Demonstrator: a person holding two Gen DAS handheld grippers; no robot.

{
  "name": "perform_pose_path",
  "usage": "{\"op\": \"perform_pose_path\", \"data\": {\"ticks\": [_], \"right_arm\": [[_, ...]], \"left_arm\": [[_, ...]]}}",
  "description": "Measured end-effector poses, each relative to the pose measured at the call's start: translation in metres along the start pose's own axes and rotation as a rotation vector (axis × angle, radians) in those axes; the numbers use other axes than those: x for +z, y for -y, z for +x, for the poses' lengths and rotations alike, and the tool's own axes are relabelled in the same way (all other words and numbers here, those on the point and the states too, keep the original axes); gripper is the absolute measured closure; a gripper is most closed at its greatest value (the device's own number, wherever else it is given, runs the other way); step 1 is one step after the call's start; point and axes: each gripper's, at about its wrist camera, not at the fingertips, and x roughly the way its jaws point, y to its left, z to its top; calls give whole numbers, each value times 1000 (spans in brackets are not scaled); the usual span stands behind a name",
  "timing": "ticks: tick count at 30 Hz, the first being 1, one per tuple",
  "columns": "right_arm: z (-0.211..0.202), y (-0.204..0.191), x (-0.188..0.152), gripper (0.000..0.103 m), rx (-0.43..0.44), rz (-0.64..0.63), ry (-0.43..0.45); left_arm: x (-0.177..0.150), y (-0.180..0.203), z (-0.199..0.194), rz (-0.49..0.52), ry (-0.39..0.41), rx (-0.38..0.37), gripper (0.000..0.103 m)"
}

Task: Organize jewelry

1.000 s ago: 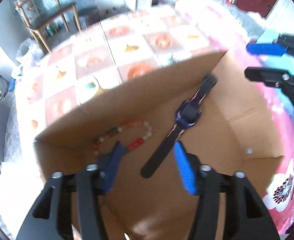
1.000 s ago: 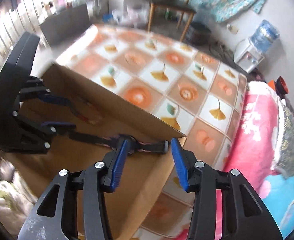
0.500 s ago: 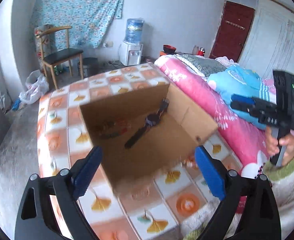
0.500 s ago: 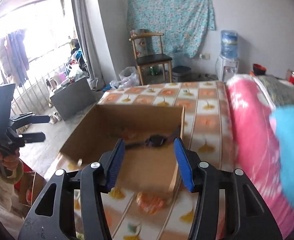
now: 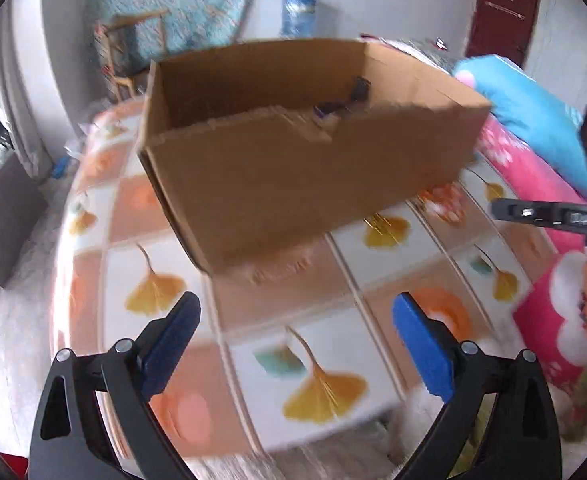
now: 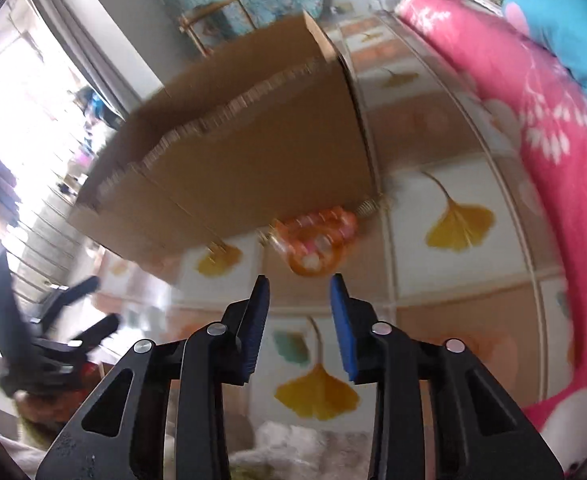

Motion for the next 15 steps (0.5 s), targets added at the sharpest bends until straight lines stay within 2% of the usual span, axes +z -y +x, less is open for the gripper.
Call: {"op": "perform_pose_path", "data": {"ticks": [5,9,15], "right_arm": [[8,-5,30,79,44,8,46],[20,-5,50,80,86,36,33],[31,-1,50,81,134,68,-4]], "left_arm": [[18,-23,11,-62,61,107,8],[25,-41,15,-114,73,137,8],[30,-59,20,-163,83,166,8]]}}
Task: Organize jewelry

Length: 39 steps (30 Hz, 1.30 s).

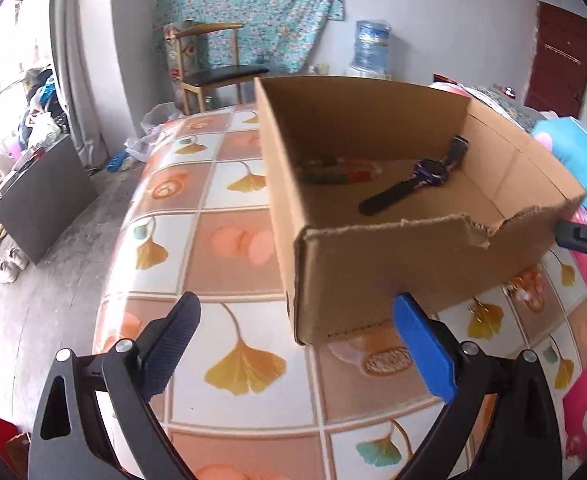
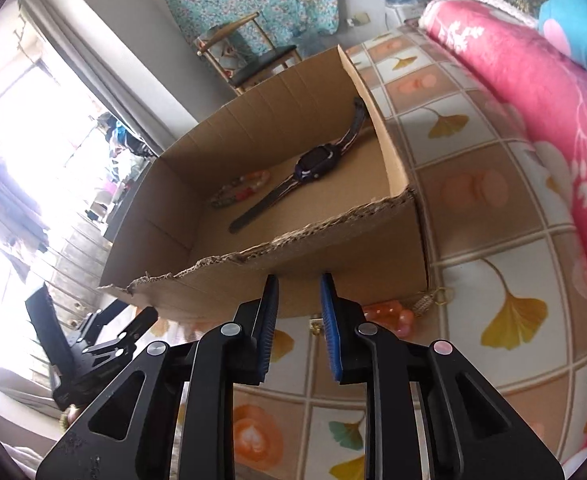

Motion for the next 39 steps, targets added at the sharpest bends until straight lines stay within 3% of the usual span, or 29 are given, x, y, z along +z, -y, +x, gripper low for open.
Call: {"op": "perform_pose_path", "data": {"ticks": [10,16,24,31,33,39], "right_arm": [[-9,-14,-11,81,54,-14,-23],[-24,-5,-34,81,-210,-135,19],[-22,18,-64,81,-346,-145,-53],[-27,19,-67,76,-356,-128,-36],[-27,17,-64,67,-364,-128,-24],[-18,10,-68,54,-404,-169,-7]], "left_arm": [[0,-26,7,-161,12,40,8],[-11,-29,-5,-183,-1,28,8],[-26,17,-9,-81,-49,-82,8],[-33,60,10,42,-122,-91,8],[-34,66,14,46,-129,-91,8],[-33,76,26,66,-144,-51,7]]}}
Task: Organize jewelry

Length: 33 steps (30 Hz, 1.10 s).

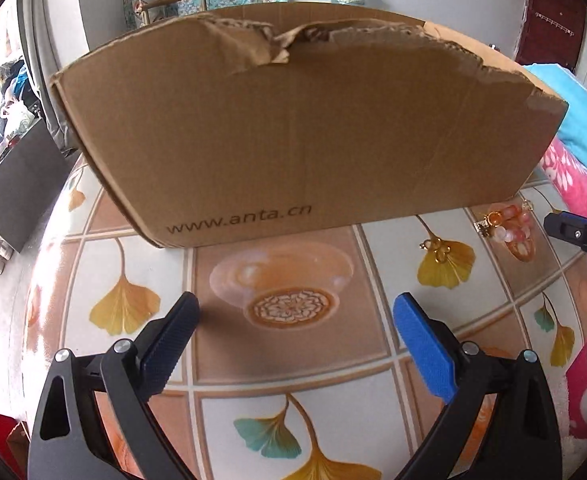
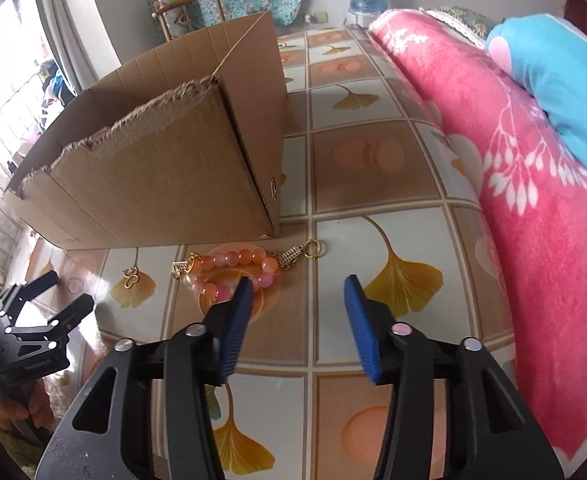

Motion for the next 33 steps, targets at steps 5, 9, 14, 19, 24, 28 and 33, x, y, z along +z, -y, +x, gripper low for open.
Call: {"op": "perform_pose_path", "data": {"ticks": [5,9,14,19,24,28,33], "right_arm": [[6,-9,-11,46,-42,-37,11],[6,-20,-19,35,-76,-77,41],[3,-30,-34,13,-74,-118,58],[0,-32,-42,8,-64,-110,67],[0,-33,-40,8,-73,-96,39],[1,-31,-40,8,-59,-109,43],[0,-30,-29,8,-72,-198,-10]], "left_arm": [[1,8,2,8,17,0,5],[-3,10,2,22,39,-9,5],[-7,10,3,28,45,-9,5],[-14,8,2,-19,53,26,5],[-15,10,-2,-7,56,17,5],[-21,8,-7,14,72,-1,5],[-26,6,-8,28,93,-12,5]]}}
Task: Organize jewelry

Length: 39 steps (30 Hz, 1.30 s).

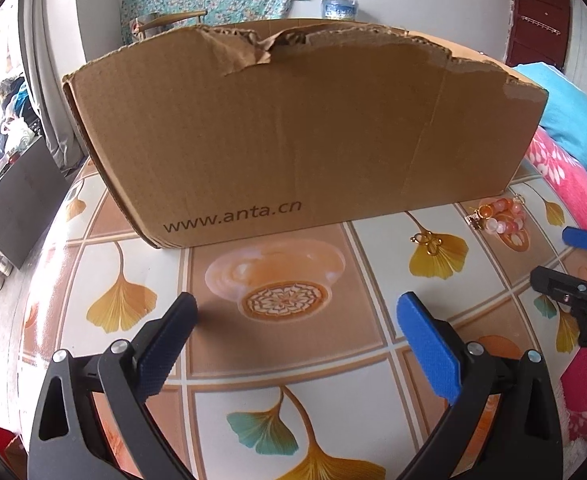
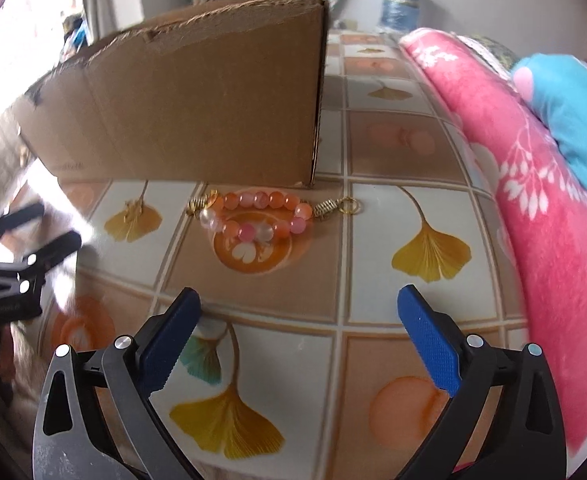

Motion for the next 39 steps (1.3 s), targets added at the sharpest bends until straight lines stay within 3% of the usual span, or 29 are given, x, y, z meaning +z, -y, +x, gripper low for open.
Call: {"op": "perform_pose_path", "data": {"ticks": [2,5,7,9,13,17,27,39], "right_arm": [[-15,-2,8,8,-6,-26,68],[-27,-4,21,8,156,-24,134],[-22,-5,32,9,260,-15,122],[-9,-6,40,24,332,-9,80],[15,-11,48,37,426,-4,9],[31,-15,50,46,438,-14,-58],[9,-13,14,46,440,14,-99],[-6,-10,-4,46,409,41,-114]], "left_arm": [[-1,-1,0,11,5,-10,5],[-2,-1,-1,21,7,-20,5],[-3,-1,-1,25,11,-24,5],[-3,-2,0,24,15,-24,5],[-5,-4,0,24,19,-24,5],[-6,-4,0,25,16,-24,5],[-4,-4,-1,28,18,-24,5],[-3,-3,-1,29,21,-24,5]]}}
